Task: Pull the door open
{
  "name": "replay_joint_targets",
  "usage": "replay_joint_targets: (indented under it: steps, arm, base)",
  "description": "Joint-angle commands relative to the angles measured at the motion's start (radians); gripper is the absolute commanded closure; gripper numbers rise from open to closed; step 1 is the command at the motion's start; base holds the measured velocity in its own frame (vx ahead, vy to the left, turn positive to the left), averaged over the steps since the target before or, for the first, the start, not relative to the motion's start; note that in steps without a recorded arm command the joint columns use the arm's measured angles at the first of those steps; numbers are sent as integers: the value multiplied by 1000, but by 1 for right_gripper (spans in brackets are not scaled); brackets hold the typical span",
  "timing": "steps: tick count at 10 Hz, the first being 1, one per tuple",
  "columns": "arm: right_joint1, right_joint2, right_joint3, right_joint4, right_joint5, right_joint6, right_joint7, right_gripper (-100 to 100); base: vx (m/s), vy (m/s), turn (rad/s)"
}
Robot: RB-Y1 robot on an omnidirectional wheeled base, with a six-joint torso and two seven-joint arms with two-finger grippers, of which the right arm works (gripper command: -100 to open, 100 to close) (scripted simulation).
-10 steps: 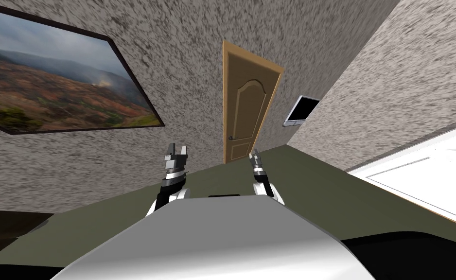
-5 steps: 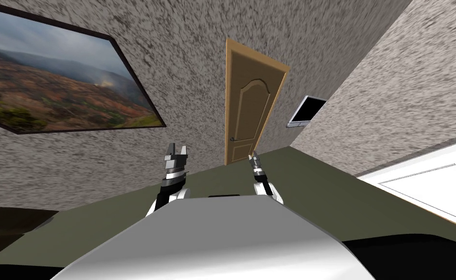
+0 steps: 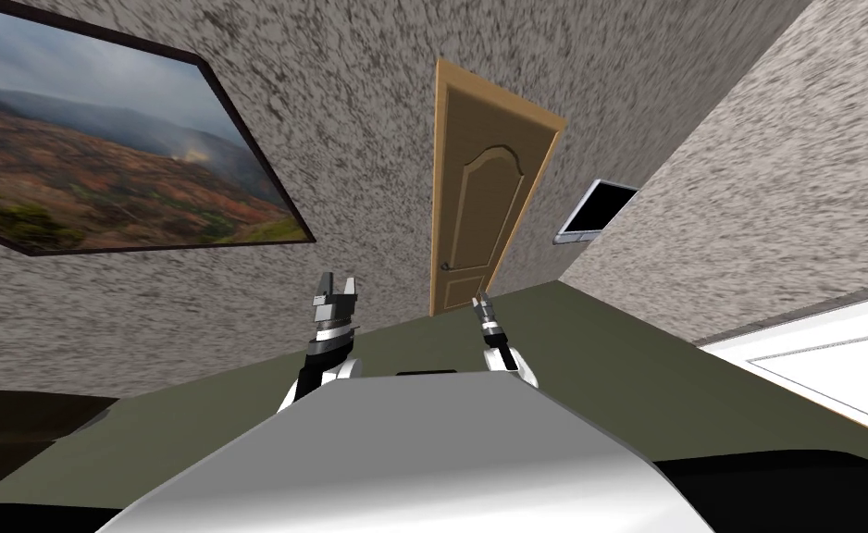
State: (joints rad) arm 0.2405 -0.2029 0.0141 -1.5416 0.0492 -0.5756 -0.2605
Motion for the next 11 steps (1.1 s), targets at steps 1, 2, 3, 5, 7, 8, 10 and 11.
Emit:
replay_joint_targets:
  steps: [1,2,3,5,7,8,10,11]
  arm:
    - [-16,-12,-3,45,7,-15,-10,-100]
    - [-28,-20,-5,76,13,-26,-17,-100]
    - [-41,-29,-6,103,19,-37,-25,-100]
    - [-53,-37,-8,145,25,-48,-32,-100]
    - [-66,-46,-10,180,31,-58,-40,-100]
    - [-78,-54,-12,213,37,-69,-47,-100]
    - [-102,-71,-15,272,49,-90,-61,-100]
    - [-102,-71,-15,279,49,-90,-61,-100]
  base:
    - [53,14,34]
    - [77,20,66]
    - [104,17,56]
    - [71,6,34]
    - [64,14,41]
    - [58,10,35]
    - [84,17,64]
    - [75,9,17]
